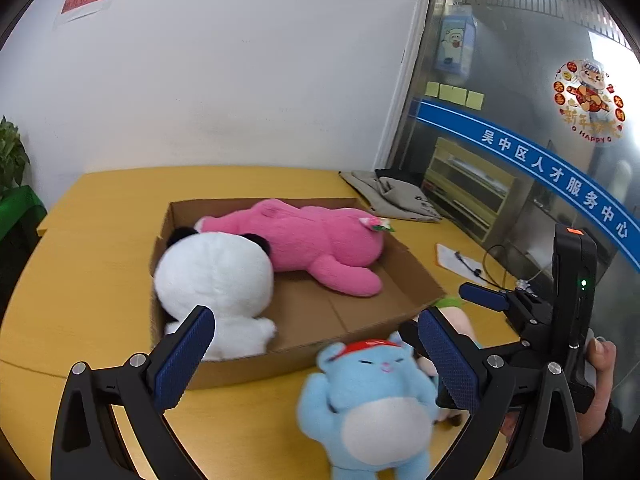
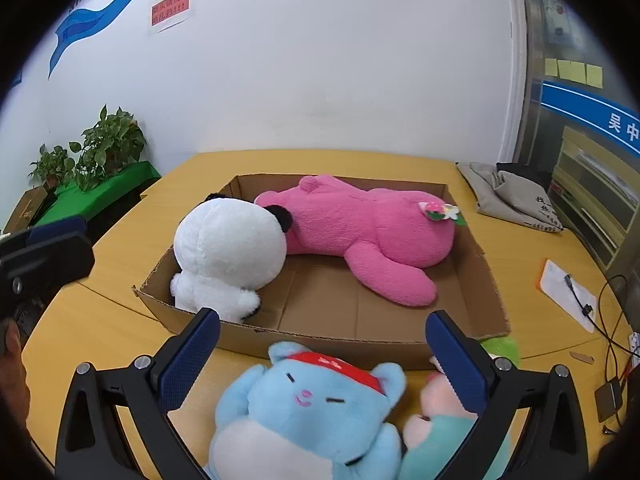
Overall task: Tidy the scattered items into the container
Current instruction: 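Lower the white panda beside the pink bear and open both grippers, then close both grippers on the blue bear's body, then lift the blue bear with both grippers and carry it over the box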
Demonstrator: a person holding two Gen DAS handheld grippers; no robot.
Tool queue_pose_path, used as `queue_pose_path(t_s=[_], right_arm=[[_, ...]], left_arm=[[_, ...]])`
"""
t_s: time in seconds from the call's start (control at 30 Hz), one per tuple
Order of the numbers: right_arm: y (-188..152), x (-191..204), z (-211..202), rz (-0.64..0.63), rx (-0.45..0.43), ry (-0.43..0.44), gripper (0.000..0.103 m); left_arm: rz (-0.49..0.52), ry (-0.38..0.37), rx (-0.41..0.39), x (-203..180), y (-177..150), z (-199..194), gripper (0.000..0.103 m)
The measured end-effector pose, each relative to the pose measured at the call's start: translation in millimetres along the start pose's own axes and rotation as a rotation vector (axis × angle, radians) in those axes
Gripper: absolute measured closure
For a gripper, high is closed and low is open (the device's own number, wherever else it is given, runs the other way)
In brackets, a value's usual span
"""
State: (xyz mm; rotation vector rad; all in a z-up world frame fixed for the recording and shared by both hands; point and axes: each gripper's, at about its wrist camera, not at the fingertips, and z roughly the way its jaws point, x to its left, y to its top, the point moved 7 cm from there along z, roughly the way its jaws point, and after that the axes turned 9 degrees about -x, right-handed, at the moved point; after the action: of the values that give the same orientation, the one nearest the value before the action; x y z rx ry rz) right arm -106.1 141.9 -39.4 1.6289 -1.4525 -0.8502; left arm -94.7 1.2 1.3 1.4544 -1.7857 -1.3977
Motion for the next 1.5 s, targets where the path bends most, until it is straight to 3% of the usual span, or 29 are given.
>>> queue_pose_path(t_s=[0.6,0.9,1.0,1.23,1.37,1.5], right_arm=[[-25,-37,-11,0.013,0.020,-0.010,0.000],[-93,-17,-20,-0.071,0.092,0.231,0.000],[-107,-6,-12,-0.042,0.132,0.292,0.000],[-138,20,4,-0.146,0.201,0.352,0.001],[-153,31,14,-0.250,0.220,0.315,0.001],[-154,30,15,-0.241,0.224,0.328,0.009]], left_arm=[[-0.028,-0.058,0.097,-28,-39,21,0.000],[-0.041,-0.177,0.259,-29,-98,57,0.000],[-0.050,-0.210,0.309,-31,-116,67,0.000],[0.016,-0.338,0.406,-56,-152,74,0.002],[0.136,-0.331,0.427,-66,-166,76,0.003],[0.141,-0.355,0.437,-62,-167,70,0.009]])
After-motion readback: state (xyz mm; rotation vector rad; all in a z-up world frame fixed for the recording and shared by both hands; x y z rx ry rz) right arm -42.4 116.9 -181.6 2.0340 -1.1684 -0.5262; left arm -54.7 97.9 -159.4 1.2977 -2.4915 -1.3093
